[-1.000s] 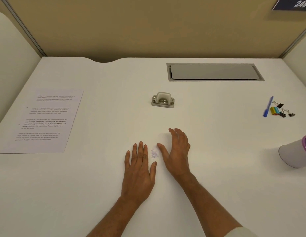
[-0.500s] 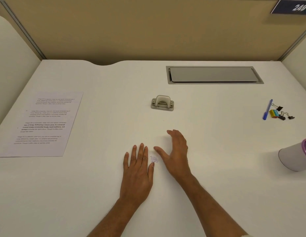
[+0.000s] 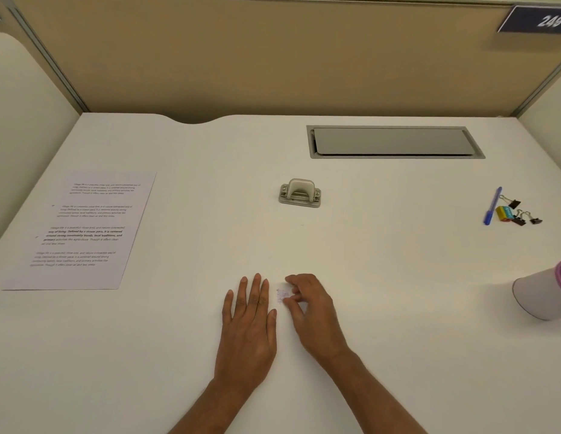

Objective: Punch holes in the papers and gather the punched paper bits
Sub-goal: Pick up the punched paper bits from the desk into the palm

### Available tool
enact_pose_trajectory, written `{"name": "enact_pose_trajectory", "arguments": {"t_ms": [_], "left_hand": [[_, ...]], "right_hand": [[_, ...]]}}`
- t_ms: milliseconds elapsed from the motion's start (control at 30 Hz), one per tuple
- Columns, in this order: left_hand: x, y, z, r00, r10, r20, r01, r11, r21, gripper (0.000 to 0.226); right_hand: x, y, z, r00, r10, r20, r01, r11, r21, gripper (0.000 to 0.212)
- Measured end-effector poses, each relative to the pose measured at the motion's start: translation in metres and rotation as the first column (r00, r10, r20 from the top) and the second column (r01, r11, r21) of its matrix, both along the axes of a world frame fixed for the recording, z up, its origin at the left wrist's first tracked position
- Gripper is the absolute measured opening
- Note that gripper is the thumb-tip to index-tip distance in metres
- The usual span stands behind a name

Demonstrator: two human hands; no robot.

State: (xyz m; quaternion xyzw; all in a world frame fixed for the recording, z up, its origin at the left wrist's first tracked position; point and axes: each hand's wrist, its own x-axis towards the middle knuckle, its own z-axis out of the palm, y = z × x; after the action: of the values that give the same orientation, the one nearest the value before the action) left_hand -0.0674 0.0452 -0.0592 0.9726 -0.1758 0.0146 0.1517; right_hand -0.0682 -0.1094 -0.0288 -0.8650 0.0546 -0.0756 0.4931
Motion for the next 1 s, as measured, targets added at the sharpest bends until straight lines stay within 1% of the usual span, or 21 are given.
{"name": "enact_pose_trajectory", "arguments": {"t_ms": [67,133,233,300,367,500,600,700,867,1000], "left_hand": [[0.002,-0.001,0.0,1.0,-0.015,-0.002,0.015,1.0,0.009,0.056],[0.003,-0.001,0.0,1.0,-0.029,-0.001,0.029,1.0,0.012,0.056],[0.004,0.001,-0.001,0.999,-0.041,0.012,0.04,0.999,0.007,0.055],[0.003,0.001,-0.001,0.999,-0.041,0.014,0.041,0.999,-0.013,0.056],[0.002,0.001,-0.001,1.0,-0.019,0.007,0.019,0.999,-0.04,0.057],[0.004,-0.001,0.003,0.996,0.085,-0.028,-0.087,0.991,-0.106,0.055],[0.004,-0.001,0.005,0.996,0.089,-0.031,-0.093,0.984,-0.15,0.053],[0.005,0.0,0.008,0.995,0.097,-0.033,-0.102,0.975,-0.196,0.052],[0.004,-0.002,0.012,0.992,0.119,-0.044,-0.125,0.971,-0.203,0.053],[0.004,-0.002,0.013,0.993,0.114,-0.024,-0.116,0.973,-0.201,0.052]], "right_hand": [[0.003,0.001,0.0,1.0,0.021,0.012,-0.021,1.0,0.02,0.028],[0.001,-0.003,0.0,1.0,0.008,0.019,-0.009,0.999,0.05,0.028],[-0.007,-0.011,-0.005,1.0,0.006,-0.003,-0.006,0.999,0.036,0.035],[-0.011,-0.012,-0.008,0.997,0.076,-0.024,-0.077,0.995,-0.063,0.043],[-0.01,-0.009,-0.01,0.989,0.144,-0.018,-0.145,0.973,-0.182,0.045],[0.001,0.0,-0.01,0.967,0.254,-0.002,-0.236,0.895,-0.378,0.038],[0.006,0.003,-0.008,0.955,0.294,0.044,-0.24,0.85,-0.47,0.03],[0.006,0.002,-0.005,0.952,0.296,0.077,-0.224,0.848,-0.481,0.025],[0.004,0.003,-0.006,0.945,0.301,0.129,-0.203,0.848,-0.49,0.028],[0.003,0.004,-0.007,0.95,0.305,0.075,-0.231,0.84,-0.491,0.03]]}}
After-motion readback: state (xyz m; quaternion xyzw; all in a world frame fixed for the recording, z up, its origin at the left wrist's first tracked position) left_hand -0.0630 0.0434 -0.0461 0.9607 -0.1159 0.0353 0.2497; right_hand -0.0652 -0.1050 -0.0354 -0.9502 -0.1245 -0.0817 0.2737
